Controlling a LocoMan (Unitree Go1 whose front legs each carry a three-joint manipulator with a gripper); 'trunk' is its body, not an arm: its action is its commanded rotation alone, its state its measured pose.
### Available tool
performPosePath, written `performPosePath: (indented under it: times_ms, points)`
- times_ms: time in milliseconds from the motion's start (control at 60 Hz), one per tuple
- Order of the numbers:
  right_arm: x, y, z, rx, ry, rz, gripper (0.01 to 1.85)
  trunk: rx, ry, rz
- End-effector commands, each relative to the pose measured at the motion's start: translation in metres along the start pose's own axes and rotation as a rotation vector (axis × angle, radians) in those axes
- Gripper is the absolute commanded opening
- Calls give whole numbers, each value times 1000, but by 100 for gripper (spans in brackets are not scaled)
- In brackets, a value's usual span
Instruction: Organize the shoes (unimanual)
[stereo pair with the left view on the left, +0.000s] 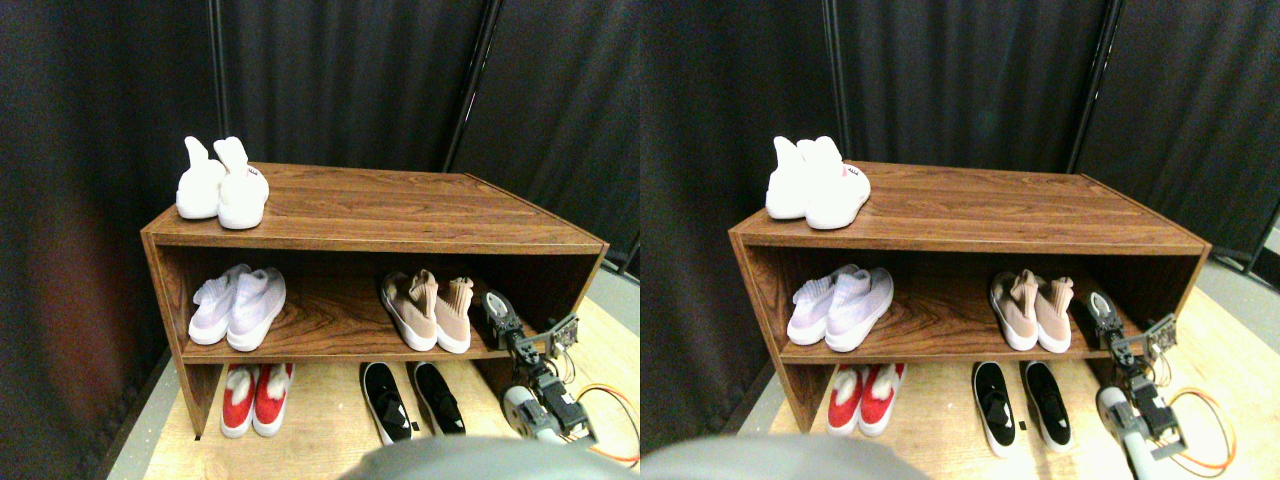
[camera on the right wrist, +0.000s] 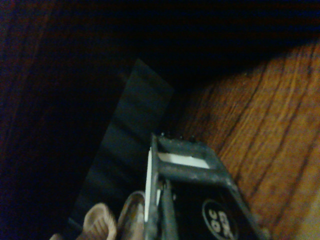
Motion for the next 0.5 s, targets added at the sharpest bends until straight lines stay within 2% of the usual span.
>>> performPosePath:
  times_ms: [17, 150, 267, 283, 367, 400, 500]
  points:
    - [-5, 18, 2, -8, 32, 78, 6, -16, -11, -7]
    - [-23, 36, 8, -31, 67, 140, 6, -18, -11, -13]
    - [-44, 39, 17, -31, 92, 187, 6, -22, -11, -11]
    - [-45, 39, 18, -40, 101, 193, 6, -22, -4, -7]
    - [-62, 40, 23, -35, 91, 219, 6, -20, 2, -9]
    - [-67, 40, 25, -34, 117, 239, 6, -20, 4, -10]
    - [-87, 37, 29, -41, 133, 264, 6, -19, 14, -11]
